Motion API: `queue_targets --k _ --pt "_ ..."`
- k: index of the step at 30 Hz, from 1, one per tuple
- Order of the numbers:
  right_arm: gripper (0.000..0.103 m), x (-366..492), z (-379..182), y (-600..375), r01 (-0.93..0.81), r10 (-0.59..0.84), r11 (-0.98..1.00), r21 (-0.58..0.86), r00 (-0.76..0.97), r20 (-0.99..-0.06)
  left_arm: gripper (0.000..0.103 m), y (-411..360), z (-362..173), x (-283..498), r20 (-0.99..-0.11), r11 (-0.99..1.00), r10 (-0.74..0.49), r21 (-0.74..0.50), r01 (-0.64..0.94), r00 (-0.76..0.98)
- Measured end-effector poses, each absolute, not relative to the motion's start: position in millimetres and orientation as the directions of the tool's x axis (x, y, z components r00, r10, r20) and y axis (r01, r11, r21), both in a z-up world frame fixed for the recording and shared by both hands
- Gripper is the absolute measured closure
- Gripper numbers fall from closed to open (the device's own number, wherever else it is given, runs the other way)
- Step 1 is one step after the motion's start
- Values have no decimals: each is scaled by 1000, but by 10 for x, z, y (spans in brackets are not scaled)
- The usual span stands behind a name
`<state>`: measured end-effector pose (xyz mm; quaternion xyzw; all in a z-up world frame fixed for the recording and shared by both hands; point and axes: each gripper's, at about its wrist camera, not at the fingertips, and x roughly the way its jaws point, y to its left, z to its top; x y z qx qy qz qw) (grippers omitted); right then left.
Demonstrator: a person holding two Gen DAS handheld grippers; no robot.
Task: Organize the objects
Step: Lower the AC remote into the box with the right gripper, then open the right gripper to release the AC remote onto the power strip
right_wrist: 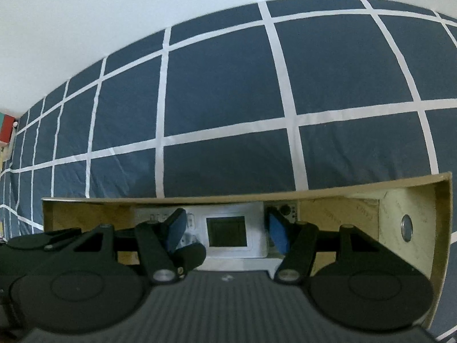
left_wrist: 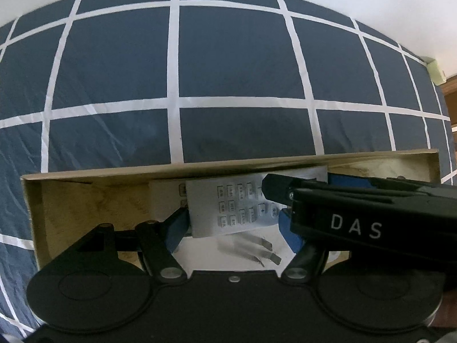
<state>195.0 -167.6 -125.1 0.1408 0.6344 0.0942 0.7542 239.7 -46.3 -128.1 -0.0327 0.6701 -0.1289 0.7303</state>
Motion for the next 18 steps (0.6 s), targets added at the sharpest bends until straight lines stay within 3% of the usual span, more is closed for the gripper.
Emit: queue_targets --k 18 --pt "39 1908 -1161 -1712 19 319 944 330 207 -925 27 -443 -1135 2317 -970 971 -216 -201 132 111"
